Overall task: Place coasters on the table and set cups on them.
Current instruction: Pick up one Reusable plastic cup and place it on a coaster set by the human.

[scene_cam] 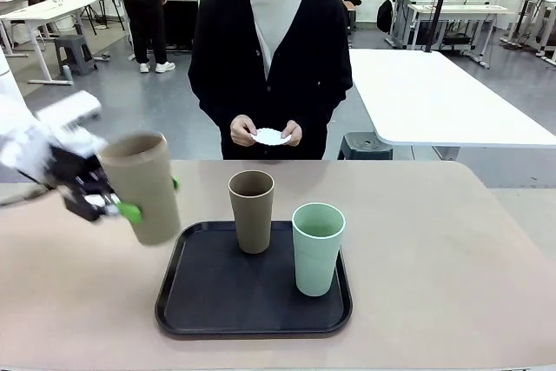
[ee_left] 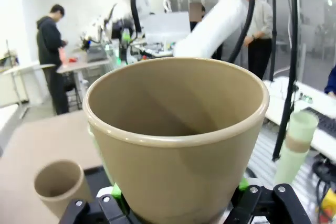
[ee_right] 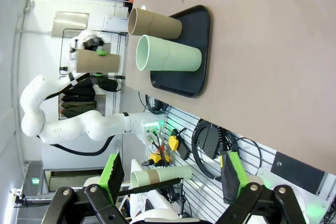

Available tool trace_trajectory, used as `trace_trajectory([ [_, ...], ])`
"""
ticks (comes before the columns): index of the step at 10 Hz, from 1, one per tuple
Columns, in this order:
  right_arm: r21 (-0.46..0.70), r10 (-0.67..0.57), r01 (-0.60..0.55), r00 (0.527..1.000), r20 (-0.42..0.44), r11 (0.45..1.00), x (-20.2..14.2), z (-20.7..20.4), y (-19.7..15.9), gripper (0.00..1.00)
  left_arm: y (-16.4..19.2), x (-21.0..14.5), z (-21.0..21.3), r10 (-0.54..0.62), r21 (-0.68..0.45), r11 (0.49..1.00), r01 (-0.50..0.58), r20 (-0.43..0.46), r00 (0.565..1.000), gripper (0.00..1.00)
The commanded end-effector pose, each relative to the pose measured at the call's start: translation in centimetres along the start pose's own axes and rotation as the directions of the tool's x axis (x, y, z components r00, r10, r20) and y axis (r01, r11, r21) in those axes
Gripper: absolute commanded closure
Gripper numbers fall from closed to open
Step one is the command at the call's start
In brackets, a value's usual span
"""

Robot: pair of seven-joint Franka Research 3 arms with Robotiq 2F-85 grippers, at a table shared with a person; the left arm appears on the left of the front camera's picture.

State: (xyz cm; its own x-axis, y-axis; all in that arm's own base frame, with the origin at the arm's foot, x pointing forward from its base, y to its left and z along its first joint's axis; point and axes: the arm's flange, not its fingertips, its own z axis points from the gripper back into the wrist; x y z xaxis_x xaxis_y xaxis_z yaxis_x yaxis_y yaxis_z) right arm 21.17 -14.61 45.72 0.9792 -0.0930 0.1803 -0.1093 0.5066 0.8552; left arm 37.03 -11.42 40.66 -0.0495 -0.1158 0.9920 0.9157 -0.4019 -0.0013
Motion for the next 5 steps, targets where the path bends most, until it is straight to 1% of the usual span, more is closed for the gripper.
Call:
trace_trajectory([
  [1, 0.023, 0.012, -0.012, 1.0, 0.009, 1.0, 0.1, -0.1, -0.1, 0.0, -1.0, 4.7, 2.4, 0.136, 0.034, 0.99, -0.135, -0.02, 0.991, 0.41],
  [2, 0.023, 0.012, -0.012, 1.0, 0.009, 1.0, 0.1, -0.1, -0.1, 0.0, -1.4, 6.3, 3.2, 0.199, 0.068, 0.978, -0.196, -0.044, 0.979, 0.41],
  [3, 0.023, 0.012, -0.012, 1.0, 0.009, 1.0, 0.1, -0.1, -0.1, 0.0, -1.4, 6.8, 3.8, 0.218, 0.097, 0.972, -0.213, -0.043, 0.975, 0.41],
  [4, 0.023, 0.012, -0.012, 1.0, 0.009, 1.0, 0.1, -0.1, -0.1, 0.0, -1.6, 6.4, 4.2, 0.202, 0.099, 0.975, -0.197, -0.038, 0.979, 0.41],
  [5, 0.023, 0.012, -0.012, 1.0, 0.009, 1.0, 0.1, -0.1, -0.1, 0.0, -1.8, 7.2, 3.8, 0.172, 0.086, 0.982, -0.169, -0.033, 0.985, 0.41],
])
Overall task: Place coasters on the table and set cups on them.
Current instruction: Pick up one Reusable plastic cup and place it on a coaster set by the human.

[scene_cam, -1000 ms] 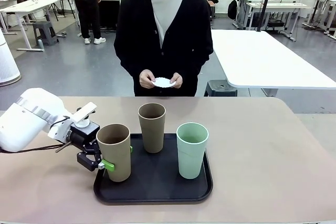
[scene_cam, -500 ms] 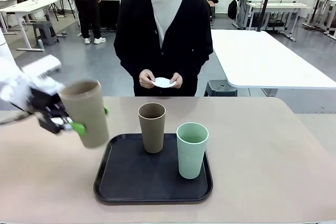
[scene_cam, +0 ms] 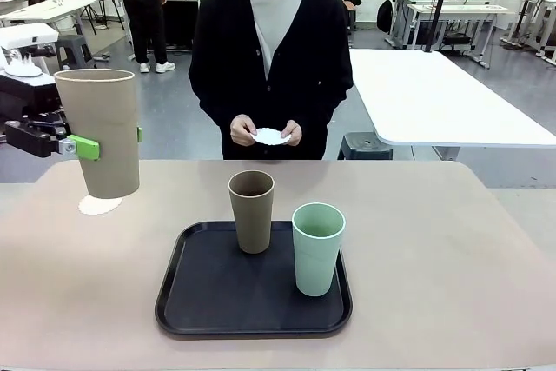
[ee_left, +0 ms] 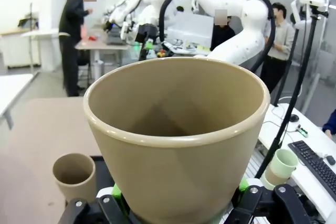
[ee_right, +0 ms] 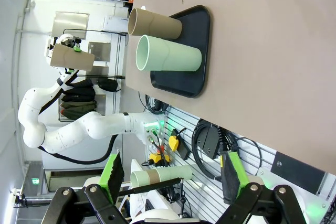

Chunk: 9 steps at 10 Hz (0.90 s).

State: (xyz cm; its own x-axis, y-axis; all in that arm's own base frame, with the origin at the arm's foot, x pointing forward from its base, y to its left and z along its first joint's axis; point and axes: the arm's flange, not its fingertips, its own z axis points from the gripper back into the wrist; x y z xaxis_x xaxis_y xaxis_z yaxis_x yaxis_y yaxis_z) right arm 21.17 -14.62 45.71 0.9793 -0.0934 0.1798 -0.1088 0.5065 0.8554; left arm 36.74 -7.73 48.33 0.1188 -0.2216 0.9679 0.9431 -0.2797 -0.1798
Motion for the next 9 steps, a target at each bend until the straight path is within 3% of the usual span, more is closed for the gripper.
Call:
trace_trajectory([
  [1, 0.023, 0.012, -0.012, 1.0, 0.009, 1.0, 0.1, -0.1, -0.1, 0.0, -0.1, 0.0, -0.4, -0.025, -0.013, 1.0, 0.025, 0.002, 1.0, 0.41],
  [2, 0.023, 0.012, -0.012, 1.0, 0.009, 1.0, 0.1, -0.1, -0.1, 0.0, -0.1, 0.0, -0.4, -0.025, -0.013, 1.0, 0.025, 0.002, 1.0, 0.41],
  [3, 0.023, 0.012, -0.012, 1.0, 0.009, 1.0, 0.1, -0.1, -0.1, 0.0, 0.0, 0.0, -0.1, -0.003, -0.004, 1.0, 0.003, -0.001, 1.0, 0.15],
  [4, 0.023, 0.012, -0.012, 1.0, 0.009, 1.0, 0.1, -0.1, -0.1, 0.0, 2.7, -0.2, 2.7, -0.06, 0.045, 0.997, 0.062, -0.046, 0.997, 0.15],
  [5, 0.023, 0.012, -0.012, 1.0, 0.009, 1.0, 0.1, -0.1, -0.1, 0.0, 6.2, 0.8, 7.3, -0.156, 0.103, 0.982, 0.156, -0.011, 0.988, 0.15],
  [6, 0.023, 0.012, -0.012, 1.0, 0.009, 1.0, 0.1, -0.1, -0.1, 0.0, 8.2, 0.8, 10.6, -0.171, 0.125, 0.977, 0.172, -0.019, 0.985, 0.15],
  [9, 0.023, 0.012, -0.012, 1.0, 0.009, 1.0, 0.1, -0.1, -0.1, 0.0, 9.9, -1.8, 18.3, -0.23, 0.22, 0.948, 0.23, -0.024, 0.973, 0.15],
])
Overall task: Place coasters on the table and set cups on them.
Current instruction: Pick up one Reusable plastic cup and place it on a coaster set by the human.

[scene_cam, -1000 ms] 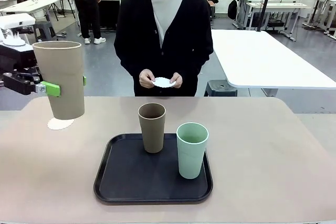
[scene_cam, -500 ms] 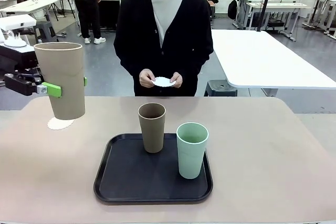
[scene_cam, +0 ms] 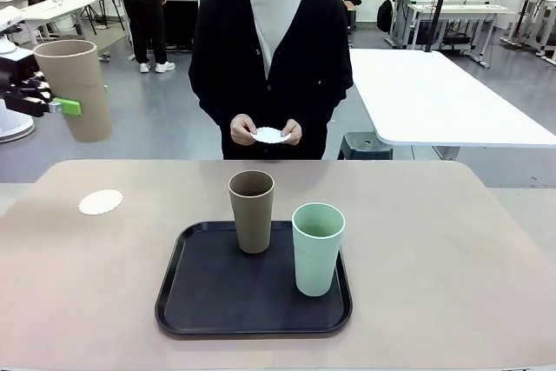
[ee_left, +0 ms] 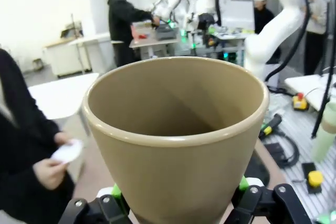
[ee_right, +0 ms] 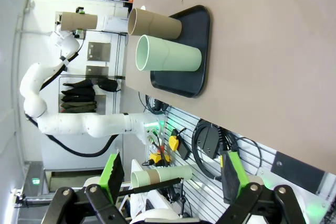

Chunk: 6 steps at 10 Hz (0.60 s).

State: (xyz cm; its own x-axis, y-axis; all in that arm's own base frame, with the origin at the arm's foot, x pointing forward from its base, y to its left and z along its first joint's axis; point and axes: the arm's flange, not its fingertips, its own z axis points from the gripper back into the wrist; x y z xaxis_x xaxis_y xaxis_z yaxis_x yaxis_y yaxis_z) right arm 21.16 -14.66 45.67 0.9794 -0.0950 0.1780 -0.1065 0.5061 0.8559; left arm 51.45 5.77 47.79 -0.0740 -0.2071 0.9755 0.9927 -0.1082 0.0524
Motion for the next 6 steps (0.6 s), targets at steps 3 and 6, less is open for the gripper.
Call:
trace_trajectory([
  [3, 0.022, 0.015, -0.015, 1.0, 0.009, 1.0, 0.1, -0.1, 0.0, 0.0, 0.8, -3.7, 8.1, -0.002, 0.156, 0.988, -0.012, 0.089, 0.996, 0.15],
  [6, 0.022, 0.015, -0.015, 1.0, 0.009, 1.0, 0.1, -0.1, 0.0, 0.0, 0.6, -4.1, 8.5, 0.024, 0.19, 0.981, -0.049, 0.134, 0.991, 0.15],
])
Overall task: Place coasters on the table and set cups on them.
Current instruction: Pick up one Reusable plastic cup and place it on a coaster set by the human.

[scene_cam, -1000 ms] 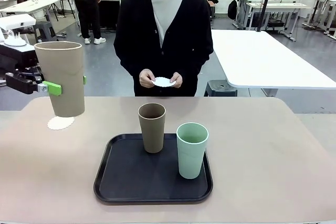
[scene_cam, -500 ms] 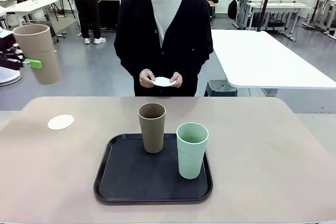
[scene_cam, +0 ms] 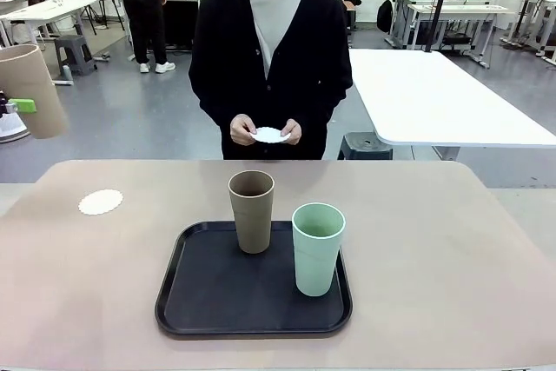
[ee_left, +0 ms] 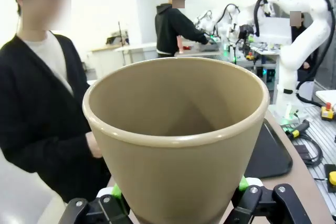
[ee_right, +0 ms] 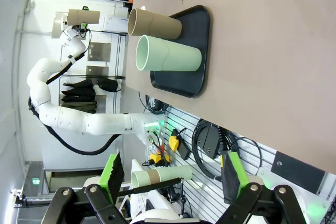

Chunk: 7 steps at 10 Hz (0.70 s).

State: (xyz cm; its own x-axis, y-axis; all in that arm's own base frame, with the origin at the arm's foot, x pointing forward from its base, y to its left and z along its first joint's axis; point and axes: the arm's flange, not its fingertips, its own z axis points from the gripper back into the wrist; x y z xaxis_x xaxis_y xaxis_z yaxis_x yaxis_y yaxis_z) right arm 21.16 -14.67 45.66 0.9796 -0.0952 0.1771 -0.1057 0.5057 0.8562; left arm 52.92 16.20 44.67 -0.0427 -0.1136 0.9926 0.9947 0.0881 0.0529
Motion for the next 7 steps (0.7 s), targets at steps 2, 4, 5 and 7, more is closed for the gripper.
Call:
trace_trajectory([
  [2, 0.022, 0.015, -0.016, 1.0, 0.009, 1.0, 0.13, -0.1, -0.01, 0.0, -0.12, 0.01, 0.15, -0.002, -0.006, 1.0, 0.002, -0.014, 1.0, 0.15],
  [4, 0.022, 0.015, -0.016, 1.0, 0.009, 1.0, 0.13, -0.1, -0.01, 0.0, -0.12, 0.01, 0.15, -0.002, -0.006, 1.0, 0.002, -0.014, 1.0, 0.15],
  [5, 0.022, 0.015, -0.016, 1.0, 0.009, 1.0, 0.13, -0.1, -0.01, 0.0, -0.12, 0.01, 0.15, -0.002, -0.006, 1.0, 0.002, -0.014, 1.0, 0.15],
  [7, 0.022, 0.015, -0.016, 1.0, 0.009, 1.0, 0.13, -0.1, -0.01, 0.0, -0.12, 0.01, 0.15, -0.002, -0.006, 1.0, 0.002, -0.014, 1.0, 0.15],
])
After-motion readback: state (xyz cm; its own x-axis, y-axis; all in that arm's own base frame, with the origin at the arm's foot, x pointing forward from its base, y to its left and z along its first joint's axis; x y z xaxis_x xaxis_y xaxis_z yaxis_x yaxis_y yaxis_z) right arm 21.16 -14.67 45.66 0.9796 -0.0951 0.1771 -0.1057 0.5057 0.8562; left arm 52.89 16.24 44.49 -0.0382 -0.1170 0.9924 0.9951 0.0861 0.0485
